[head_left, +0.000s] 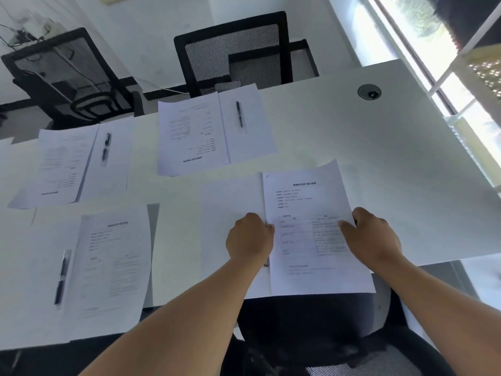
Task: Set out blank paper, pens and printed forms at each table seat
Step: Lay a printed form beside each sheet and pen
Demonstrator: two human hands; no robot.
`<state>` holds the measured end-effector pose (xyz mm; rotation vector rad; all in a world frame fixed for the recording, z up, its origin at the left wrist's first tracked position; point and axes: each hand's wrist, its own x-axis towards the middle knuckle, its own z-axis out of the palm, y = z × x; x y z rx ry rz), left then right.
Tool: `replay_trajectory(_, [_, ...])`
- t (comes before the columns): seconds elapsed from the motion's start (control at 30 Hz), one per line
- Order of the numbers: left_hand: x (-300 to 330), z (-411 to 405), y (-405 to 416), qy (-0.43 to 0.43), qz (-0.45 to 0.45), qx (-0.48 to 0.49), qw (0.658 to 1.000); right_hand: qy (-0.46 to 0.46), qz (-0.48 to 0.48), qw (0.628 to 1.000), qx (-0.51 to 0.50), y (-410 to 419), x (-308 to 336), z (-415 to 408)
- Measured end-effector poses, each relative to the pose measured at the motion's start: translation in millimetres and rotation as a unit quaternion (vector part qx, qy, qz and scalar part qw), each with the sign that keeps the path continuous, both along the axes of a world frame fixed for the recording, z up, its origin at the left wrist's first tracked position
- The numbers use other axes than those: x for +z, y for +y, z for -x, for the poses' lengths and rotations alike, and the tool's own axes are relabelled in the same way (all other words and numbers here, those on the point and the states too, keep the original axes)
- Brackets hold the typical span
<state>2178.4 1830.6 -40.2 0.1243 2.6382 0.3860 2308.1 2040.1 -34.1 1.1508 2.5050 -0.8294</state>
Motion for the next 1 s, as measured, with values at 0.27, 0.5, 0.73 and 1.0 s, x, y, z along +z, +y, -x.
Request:
replay_trajectory(0.27, [-6.6,-0.5,-0.6,0.009,-0.001,0.000,1.000,-0.014,-0.053,0.998,0.005,-0.9,-9.2,7.3])
replay_trajectory(0.5, [-5.9,-2.4,-2.6,0.012,-0.020,0.003,1.000,-0.019,-0.085,0.996,-0.025,-2.7,-4.9,4.1])
replay_trajectory(0.73, [30.6,9.9,-29.3,0.023,-0.025,0.001,0.999,-0.034,-0.139,0.990,0.017,-11.2,24.2,-0.5])
replay_trajectory(1.0, [126.5,33.2,-62.1,0.066,-0.025,-0.024,0.997,-0.010,-0.181,0.977,0.110,-31.1,107.8,23.8])
